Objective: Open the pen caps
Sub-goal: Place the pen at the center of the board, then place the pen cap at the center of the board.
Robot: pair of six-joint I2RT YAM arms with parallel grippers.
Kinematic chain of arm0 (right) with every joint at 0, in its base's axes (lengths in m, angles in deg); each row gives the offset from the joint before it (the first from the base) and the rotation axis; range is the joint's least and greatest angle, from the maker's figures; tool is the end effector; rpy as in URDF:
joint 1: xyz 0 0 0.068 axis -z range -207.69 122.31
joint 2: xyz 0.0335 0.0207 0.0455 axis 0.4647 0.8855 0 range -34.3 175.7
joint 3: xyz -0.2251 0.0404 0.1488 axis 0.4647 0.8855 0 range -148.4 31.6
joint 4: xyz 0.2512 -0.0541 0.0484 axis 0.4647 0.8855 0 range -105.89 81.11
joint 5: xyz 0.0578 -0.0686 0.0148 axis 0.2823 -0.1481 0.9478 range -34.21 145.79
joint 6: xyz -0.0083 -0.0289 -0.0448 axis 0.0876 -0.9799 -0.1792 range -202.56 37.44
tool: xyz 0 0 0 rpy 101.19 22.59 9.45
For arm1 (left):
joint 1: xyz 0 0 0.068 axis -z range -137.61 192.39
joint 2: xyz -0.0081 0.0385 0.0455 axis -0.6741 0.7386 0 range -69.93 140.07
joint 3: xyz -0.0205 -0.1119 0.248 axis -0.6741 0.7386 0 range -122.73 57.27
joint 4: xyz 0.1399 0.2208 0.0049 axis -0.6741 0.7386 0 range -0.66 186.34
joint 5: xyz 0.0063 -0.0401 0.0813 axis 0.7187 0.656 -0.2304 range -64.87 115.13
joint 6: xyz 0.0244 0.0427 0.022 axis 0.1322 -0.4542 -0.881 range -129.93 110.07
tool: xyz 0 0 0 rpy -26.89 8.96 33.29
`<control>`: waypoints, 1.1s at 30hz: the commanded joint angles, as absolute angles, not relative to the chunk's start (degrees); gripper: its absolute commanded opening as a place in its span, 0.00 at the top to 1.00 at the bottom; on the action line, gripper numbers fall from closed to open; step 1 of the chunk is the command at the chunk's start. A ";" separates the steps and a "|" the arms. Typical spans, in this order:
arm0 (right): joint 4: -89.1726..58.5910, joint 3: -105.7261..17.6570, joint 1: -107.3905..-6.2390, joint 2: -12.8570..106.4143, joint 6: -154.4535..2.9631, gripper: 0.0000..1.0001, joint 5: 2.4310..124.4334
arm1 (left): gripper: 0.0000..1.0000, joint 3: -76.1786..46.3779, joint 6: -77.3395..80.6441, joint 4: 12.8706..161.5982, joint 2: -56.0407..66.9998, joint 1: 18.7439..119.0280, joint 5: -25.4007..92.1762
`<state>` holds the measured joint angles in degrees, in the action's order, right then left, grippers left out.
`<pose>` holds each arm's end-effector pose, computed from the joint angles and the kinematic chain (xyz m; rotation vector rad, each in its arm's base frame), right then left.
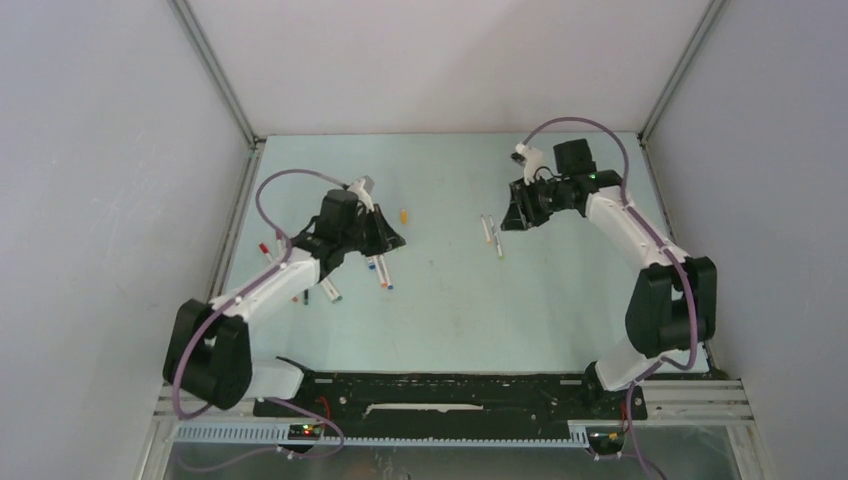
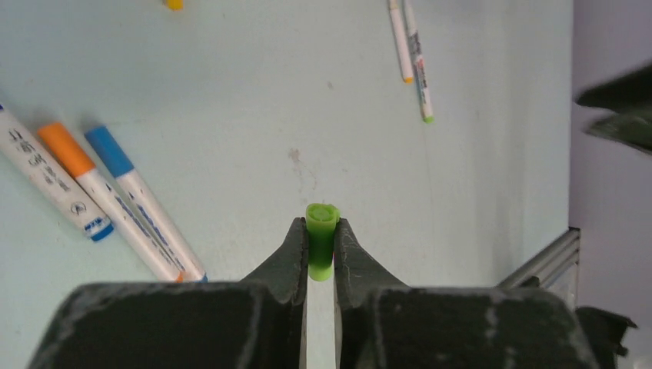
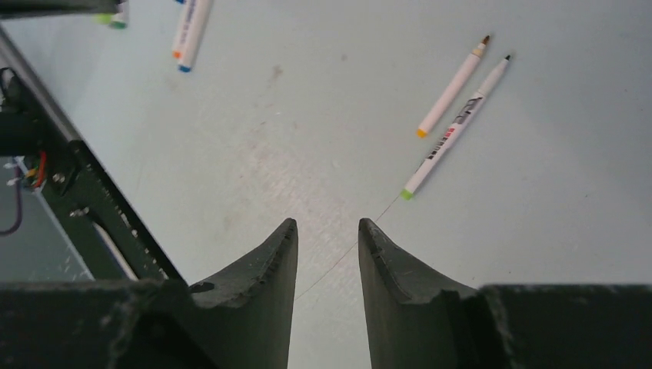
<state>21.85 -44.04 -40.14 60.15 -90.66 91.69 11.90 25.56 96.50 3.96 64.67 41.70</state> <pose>0.3358 0.0956 0.2687 -0.6757 2.3825 0.8261 0.2538 -0.1150 0.2400 -0.0937 2.3034 -0.8629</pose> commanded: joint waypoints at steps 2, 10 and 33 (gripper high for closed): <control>24.74 -40.36 -35.23 53.56 -99.58 0.62 105.82 | 0.92 -1.62 20.77 103.79 14.64 66.64 34.36; 25.40 -39.85 -31.70 52.69 -100.20 0.62 109.43 | 0.90 -23.47 17.88 116.65 35.09 67.17 26.88; 26.11 -39.86 -31.21 54.21 -100.93 0.61 110.37 | 0.82 -48.05 14.65 128.34 56.30 67.26 25.49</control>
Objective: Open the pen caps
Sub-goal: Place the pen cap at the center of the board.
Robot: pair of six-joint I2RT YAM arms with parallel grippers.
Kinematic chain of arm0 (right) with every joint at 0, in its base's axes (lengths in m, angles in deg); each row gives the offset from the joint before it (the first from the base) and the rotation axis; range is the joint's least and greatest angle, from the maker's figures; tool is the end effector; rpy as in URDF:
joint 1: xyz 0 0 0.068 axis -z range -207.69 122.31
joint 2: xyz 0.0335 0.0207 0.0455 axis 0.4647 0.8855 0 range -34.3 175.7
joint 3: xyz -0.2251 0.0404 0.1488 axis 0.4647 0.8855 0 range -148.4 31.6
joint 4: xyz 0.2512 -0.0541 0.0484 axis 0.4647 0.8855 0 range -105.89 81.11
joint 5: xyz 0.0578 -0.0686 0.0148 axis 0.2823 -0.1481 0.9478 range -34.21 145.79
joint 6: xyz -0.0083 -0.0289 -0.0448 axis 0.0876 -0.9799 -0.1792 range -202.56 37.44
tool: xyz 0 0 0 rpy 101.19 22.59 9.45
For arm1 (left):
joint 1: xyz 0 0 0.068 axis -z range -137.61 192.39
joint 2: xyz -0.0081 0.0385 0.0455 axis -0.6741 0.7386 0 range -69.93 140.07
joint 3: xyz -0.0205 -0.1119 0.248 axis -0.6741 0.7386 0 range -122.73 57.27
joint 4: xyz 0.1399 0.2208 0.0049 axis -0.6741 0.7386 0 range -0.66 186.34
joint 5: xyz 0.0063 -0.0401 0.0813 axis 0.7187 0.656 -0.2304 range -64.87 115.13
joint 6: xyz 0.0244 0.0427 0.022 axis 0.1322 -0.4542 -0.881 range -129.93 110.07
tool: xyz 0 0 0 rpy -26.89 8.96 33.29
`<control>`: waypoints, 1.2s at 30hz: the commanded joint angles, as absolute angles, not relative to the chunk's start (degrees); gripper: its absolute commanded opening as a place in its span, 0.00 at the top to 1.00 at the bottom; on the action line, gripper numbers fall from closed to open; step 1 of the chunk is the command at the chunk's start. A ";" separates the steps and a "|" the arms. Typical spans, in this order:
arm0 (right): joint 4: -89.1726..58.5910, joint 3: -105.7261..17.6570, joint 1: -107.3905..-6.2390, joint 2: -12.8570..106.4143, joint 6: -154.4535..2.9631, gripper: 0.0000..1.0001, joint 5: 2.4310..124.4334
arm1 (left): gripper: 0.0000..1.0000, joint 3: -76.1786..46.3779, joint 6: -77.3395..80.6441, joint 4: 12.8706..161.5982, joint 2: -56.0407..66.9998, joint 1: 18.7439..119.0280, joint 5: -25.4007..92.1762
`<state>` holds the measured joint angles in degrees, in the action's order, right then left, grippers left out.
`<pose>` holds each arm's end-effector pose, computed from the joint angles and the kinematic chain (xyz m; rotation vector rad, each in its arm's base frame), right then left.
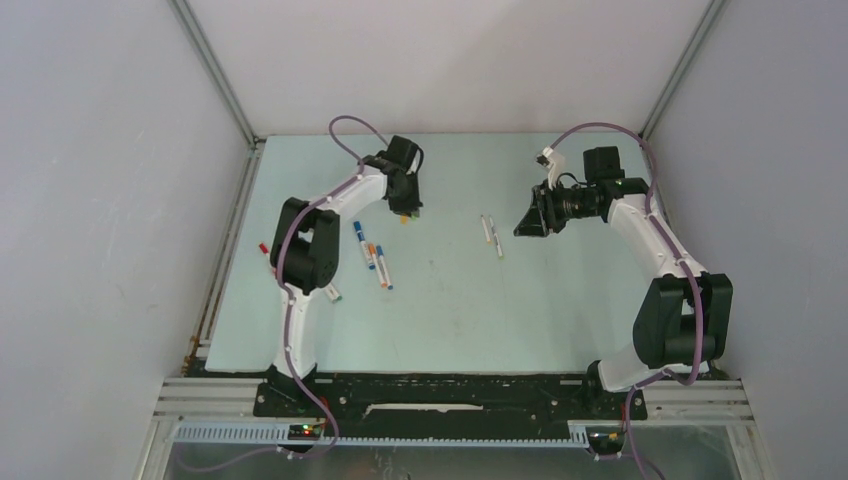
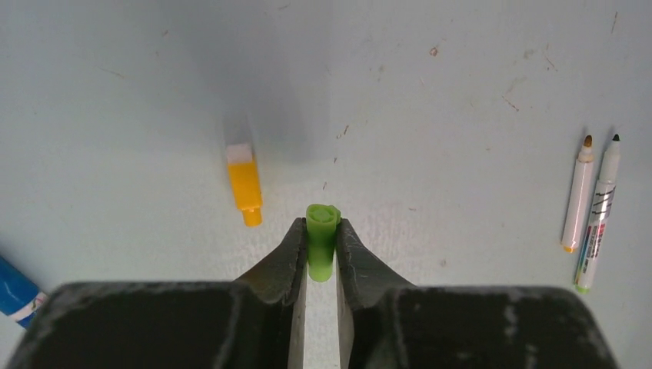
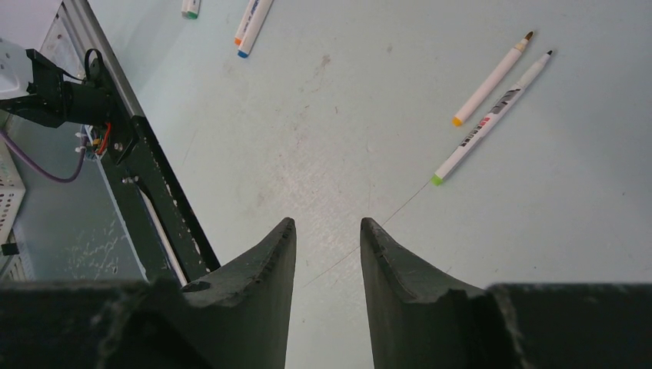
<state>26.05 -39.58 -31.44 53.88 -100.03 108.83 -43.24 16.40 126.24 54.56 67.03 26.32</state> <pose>0.3102 0.0489 0.2814 -0.7372 2.2027 1.0636 0.4278 -0.1971 0.1908 -0.0321 2.6730 -0.3239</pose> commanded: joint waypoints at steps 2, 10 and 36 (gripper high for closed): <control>26.13 -39.85 -31.12 54.32 -100.92 0.61 110.46 | 0.80 -49.41 14.46 129.18 57.35 67.26 25.53; 26.17 -39.85 -30.87 54.30 -101.02 0.61 110.81 | 0.74 -51.18 14.24 130.58 59.10 67.26 25.30; 27.72 -39.82 -29.29 53.48 -102.71 0.61 113.95 | 0.71 -14.86 11.60 108.64 21.59 67.44 27.94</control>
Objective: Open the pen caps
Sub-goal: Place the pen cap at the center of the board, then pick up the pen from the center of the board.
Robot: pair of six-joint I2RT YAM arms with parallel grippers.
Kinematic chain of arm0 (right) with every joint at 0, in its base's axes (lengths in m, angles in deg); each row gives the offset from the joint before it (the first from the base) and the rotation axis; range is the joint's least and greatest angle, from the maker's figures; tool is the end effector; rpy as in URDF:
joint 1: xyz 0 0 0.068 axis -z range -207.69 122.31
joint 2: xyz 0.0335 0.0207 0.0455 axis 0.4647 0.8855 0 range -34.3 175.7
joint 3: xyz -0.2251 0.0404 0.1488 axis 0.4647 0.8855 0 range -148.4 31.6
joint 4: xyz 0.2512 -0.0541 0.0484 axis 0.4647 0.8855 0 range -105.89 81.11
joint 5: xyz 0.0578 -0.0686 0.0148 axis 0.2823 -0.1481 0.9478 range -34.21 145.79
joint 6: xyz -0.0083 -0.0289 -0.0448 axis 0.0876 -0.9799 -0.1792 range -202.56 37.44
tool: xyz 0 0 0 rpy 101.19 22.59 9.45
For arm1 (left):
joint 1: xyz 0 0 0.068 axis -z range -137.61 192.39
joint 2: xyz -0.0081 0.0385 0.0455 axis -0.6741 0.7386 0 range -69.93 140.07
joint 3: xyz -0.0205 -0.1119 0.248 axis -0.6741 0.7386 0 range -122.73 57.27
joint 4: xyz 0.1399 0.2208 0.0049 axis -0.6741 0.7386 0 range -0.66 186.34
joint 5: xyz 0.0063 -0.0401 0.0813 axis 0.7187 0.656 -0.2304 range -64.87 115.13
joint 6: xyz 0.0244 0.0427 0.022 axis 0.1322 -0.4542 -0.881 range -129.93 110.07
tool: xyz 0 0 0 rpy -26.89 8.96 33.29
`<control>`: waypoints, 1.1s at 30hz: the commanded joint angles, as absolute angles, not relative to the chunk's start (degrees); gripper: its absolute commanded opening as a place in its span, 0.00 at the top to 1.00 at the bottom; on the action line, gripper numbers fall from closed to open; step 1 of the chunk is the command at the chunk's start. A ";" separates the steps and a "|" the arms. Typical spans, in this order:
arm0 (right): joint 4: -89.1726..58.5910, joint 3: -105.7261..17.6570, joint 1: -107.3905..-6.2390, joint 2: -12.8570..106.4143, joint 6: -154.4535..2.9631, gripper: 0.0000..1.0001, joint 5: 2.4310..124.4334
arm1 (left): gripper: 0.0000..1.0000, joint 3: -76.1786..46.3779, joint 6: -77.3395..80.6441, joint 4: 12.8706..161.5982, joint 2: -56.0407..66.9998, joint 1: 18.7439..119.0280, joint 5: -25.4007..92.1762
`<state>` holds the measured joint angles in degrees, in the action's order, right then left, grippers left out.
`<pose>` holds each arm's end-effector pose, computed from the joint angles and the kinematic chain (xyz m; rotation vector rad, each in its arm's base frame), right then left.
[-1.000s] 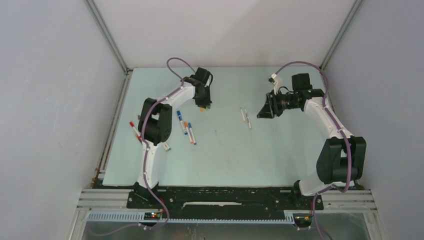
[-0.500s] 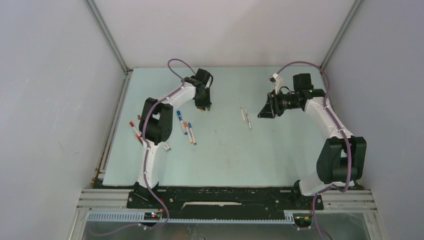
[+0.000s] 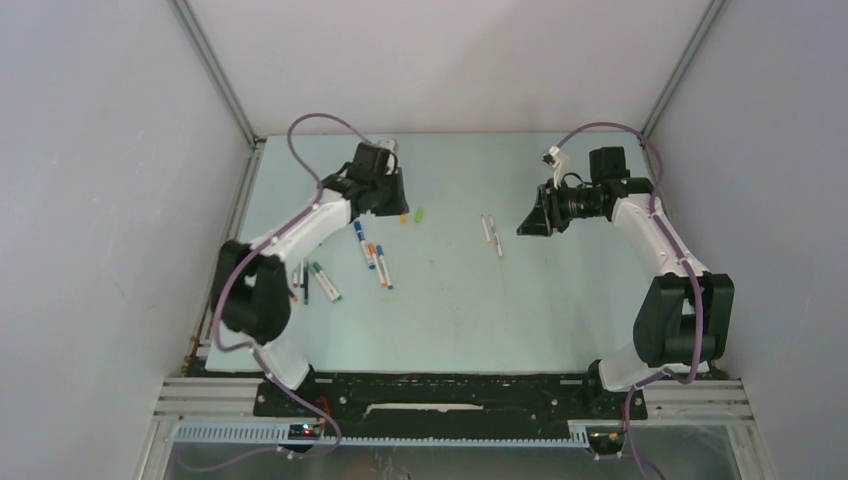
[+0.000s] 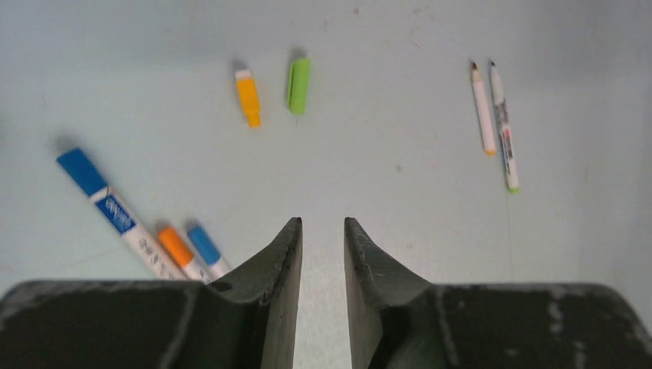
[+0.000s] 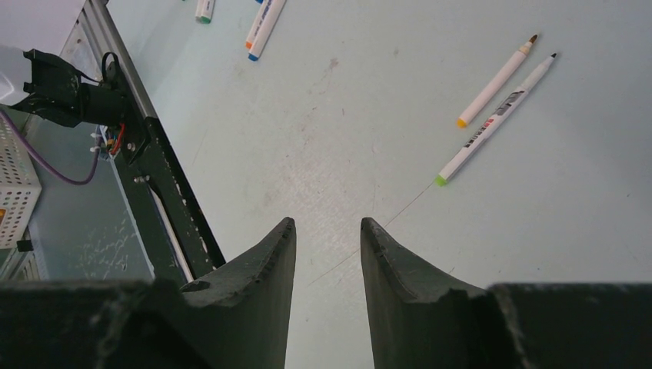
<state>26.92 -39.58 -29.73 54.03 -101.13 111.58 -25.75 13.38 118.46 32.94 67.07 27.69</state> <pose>0.3100 0.0405 0.2811 -0.7250 2.1808 1.1043 0.3641 -0.1691 0.2616 0.0503 2.4710 -0.4266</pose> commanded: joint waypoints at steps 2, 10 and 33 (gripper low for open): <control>27.99 -39.79 -29.22 53.29 -103.05 0.61 114.18 | 0.70 -8.61 12.01 105.48 15.68 67.44 26.69; 28.39 -39.77 -28.92 53.34 -103.64 0.61 114.91 | 0.61 8.22 15.29 101.23 -1.87 66.90 17.37; 27.97 -39.33 -28.56 53.54 -103.57 0.61 115.33 | 0.52 -0.19 24.20 113.61 18.06 56.98 16.46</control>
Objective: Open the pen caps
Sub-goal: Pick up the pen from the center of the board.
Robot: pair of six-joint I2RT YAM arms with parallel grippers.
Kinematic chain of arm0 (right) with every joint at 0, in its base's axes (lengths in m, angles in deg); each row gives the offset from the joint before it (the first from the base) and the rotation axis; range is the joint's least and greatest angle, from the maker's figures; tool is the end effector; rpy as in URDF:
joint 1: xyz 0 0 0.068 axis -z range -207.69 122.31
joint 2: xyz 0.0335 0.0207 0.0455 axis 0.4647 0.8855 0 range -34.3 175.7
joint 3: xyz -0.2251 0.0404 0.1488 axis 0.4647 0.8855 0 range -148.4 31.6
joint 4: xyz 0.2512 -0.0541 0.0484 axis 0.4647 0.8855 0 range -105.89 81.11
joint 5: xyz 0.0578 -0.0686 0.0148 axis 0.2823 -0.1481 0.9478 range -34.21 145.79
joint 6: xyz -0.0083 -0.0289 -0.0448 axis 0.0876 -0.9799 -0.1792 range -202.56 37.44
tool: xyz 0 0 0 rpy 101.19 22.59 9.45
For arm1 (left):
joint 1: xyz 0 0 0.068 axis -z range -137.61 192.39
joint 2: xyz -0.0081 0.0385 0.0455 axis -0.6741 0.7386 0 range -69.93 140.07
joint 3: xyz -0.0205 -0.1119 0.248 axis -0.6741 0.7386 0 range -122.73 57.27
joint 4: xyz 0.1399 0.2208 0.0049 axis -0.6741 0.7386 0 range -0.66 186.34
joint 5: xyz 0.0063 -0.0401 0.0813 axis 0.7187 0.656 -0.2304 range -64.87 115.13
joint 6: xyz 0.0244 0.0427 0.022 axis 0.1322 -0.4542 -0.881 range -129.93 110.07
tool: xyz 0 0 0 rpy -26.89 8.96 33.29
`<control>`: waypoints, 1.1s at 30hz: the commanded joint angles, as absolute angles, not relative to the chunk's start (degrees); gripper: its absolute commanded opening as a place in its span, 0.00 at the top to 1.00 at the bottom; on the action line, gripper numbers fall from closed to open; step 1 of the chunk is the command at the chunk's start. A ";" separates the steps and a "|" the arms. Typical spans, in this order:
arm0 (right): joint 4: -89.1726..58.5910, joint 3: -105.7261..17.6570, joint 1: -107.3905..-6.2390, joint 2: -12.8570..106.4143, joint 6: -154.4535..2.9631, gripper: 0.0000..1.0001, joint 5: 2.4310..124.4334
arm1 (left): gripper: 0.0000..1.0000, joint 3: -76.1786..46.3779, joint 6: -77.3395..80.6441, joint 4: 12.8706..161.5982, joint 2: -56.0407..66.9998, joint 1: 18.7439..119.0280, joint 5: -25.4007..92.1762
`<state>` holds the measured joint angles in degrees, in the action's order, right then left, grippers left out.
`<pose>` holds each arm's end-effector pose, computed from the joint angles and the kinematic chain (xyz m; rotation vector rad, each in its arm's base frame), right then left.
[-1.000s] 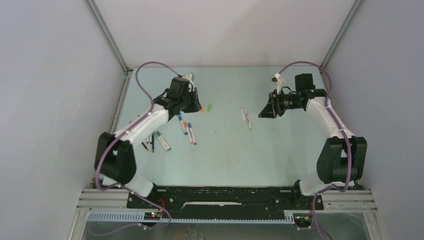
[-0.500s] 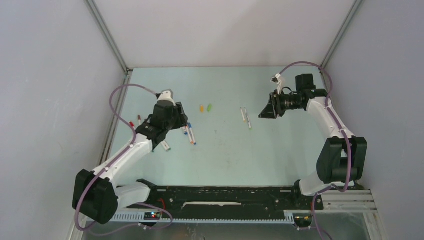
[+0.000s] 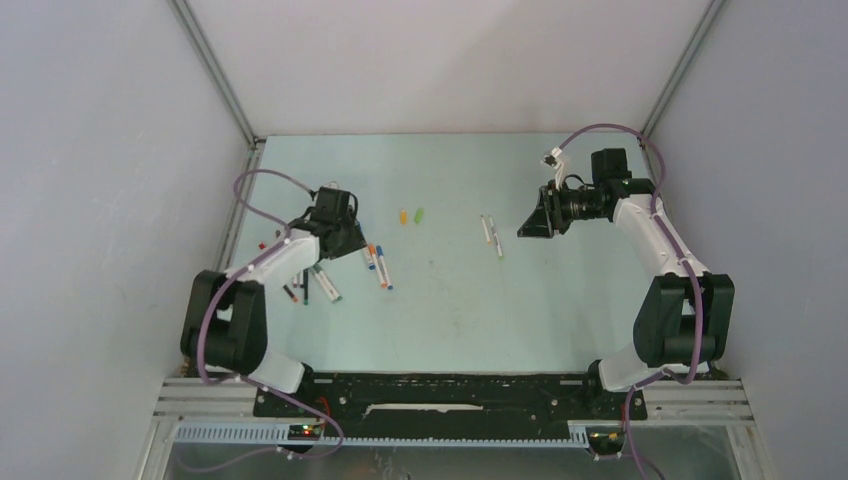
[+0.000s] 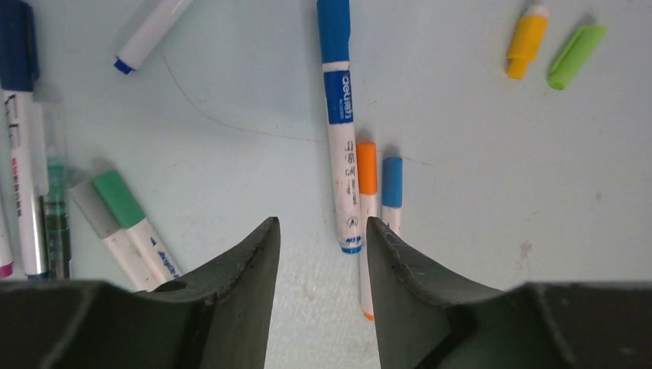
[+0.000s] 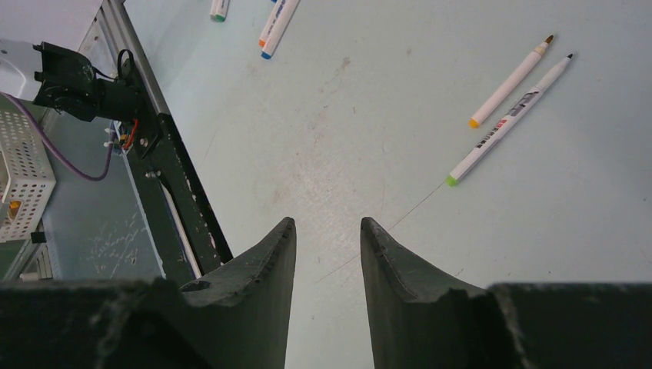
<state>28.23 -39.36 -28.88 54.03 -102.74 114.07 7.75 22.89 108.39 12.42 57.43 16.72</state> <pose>0.3077 0.0367 0.2801 -0.7330 2.1599 1.1472 0.2820 -0.0704 0.2070 -0.4437 2.4313 -0.1803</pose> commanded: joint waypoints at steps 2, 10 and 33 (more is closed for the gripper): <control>27.96 -39.33 -28.56 53.58 -103.55 0.61 115.37 | 0.53 -1.97 24.73 115.08 20.82 56.98 15.73; 27.98 -39.33 -28.55 54.11 -103.57 0.61 115.33 | 0.55 -7.32 24.19 116.47 27.30 56.98 14.51; 28.05 -39.33 -28.82 54.39 -103.72 0.61 115.21 | 0.65 -12.96 22.50 119.34 36.51 56.98 15.12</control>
